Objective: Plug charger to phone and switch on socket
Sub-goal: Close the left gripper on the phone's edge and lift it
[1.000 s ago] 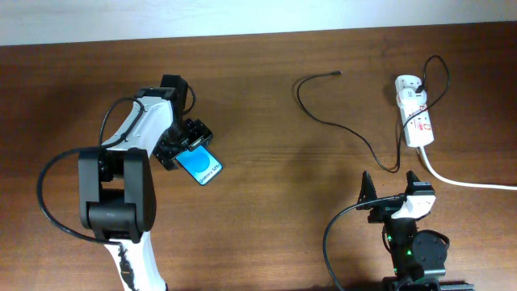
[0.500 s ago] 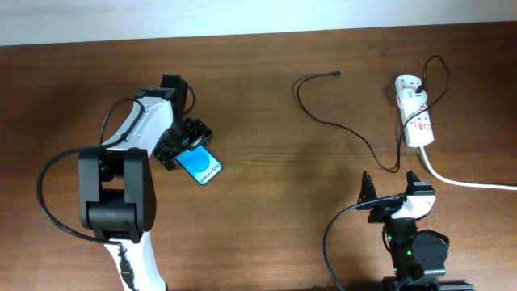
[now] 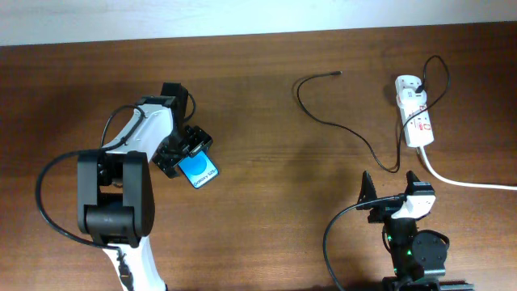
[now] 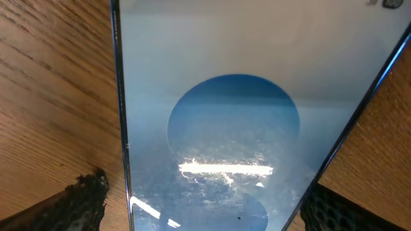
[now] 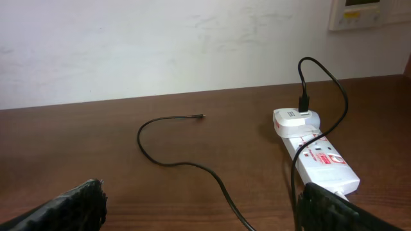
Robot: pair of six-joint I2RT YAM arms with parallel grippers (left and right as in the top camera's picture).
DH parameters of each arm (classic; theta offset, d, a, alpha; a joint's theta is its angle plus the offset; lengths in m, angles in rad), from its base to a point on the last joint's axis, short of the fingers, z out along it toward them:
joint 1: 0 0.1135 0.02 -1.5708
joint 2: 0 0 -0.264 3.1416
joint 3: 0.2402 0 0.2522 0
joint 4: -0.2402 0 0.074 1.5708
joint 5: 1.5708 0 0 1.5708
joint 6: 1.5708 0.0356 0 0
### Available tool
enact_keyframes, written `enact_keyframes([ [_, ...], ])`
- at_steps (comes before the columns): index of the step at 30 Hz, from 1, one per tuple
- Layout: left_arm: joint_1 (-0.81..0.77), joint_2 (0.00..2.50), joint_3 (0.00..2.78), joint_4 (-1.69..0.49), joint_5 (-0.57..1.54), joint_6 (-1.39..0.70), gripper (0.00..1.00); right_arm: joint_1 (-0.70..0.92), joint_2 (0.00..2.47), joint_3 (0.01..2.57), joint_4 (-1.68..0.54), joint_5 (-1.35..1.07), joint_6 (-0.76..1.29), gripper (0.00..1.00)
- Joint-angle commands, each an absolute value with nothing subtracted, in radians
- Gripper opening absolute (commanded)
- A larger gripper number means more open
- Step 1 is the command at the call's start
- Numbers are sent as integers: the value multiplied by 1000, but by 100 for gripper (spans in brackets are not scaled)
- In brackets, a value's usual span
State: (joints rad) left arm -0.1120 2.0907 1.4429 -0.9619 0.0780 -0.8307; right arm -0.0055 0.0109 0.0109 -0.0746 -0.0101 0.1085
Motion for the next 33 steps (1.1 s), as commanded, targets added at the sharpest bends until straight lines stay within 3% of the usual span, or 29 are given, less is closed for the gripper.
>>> enact_keyframes([
  [1, -111, 2128, 1404, -926, 85, -723, 99, 1, 4, 6, -78, -22, 112, 98],
  [5, -111, 2128, 1404, -912, 82, -634, 99, 1, 4, 6, -78, -22, 112, 98],
  [16, -111, 2128, 1401, -902, 83, -643, 99, 1, 4, 6, -78, -22, 112, 98],
  [26, -112, 2128, 1399, -902, 87, -665, 92, 1, 4, 6, -78, -23, 112, 98],
  [30, -112, 2128, 1384, -902, 91, -665, 99, 1, 4, 6, -78, -22, 112, 98],
  [33, -112, 2128, 1369, -901, 91, -666, 98, 1, 4, 6, -78, -22, 112, 98],
])
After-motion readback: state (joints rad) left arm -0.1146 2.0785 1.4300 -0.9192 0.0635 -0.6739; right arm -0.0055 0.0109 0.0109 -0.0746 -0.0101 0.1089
